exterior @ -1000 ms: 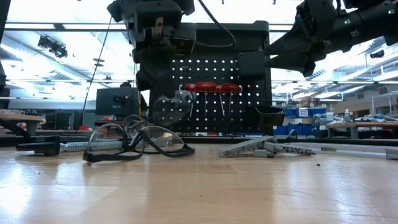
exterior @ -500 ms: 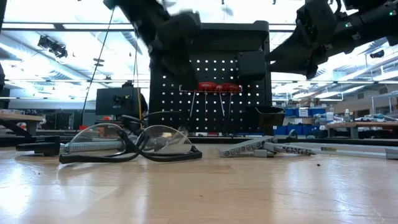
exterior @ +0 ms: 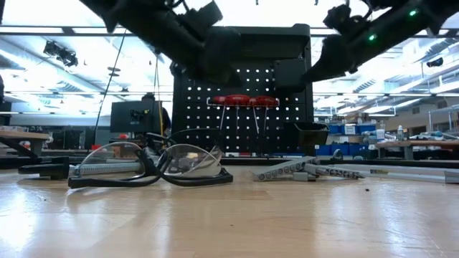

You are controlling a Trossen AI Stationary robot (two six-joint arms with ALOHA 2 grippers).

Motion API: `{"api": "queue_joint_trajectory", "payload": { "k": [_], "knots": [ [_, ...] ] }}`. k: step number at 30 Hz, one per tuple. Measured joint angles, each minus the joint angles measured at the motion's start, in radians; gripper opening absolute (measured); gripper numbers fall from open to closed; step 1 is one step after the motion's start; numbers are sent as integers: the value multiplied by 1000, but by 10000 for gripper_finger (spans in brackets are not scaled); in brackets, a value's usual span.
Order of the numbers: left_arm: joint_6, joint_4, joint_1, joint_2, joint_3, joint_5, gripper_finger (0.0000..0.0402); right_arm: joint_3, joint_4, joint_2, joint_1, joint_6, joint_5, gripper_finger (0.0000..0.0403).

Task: Hang tools onto peg board
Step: Put the screwdriver bits on the table

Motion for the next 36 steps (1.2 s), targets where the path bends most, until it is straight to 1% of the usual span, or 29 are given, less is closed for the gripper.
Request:
{"api": "queue_joint_trajectory", "payload": {
  "k": [3,5,9,11,13,17,21,24,27,29,33,36],
  "knots": [
    [-55,11,10,1,-25,3,160,0,-12,0,-45,-29,1,210],
    [-56,6,15,1,-36,4,160,0,-23,0,-63,12,-18,210],
    [-34,26,23,1,-78,5,161,0,-126,0,-101,55,-22,206],
    [-34,49,29,1,-92,5,161,0,-191,0,-151,93,13,202],
    [-38,62,36,1,-101,8,161,0,-256,0,-219,88,18,198],
    [-55,106,51,14,-103,36,161,0,-268,0,-347,-30,-43,195],
    [-51,154,61,27,-103,58,161,0,-242,3,-410,-197,-54,197],
    [-17,164,62,27,-103,58,161,32,-240,21,-446,-277,-121,197],
    [14,187,63,28,-103,58,161,90,-245,83,-467,-357,-137,197],
    [21,207,65,28,-102,59,161,139,-272,149,-480,-404,-137,197],
    [45,201,73,28,-102,62,161,242,-302,300,-496,-470,-137,197],
    [67,175,81,28,-105,62,161,287,-307,375,-516,-514,-138,197]
  ]
}}
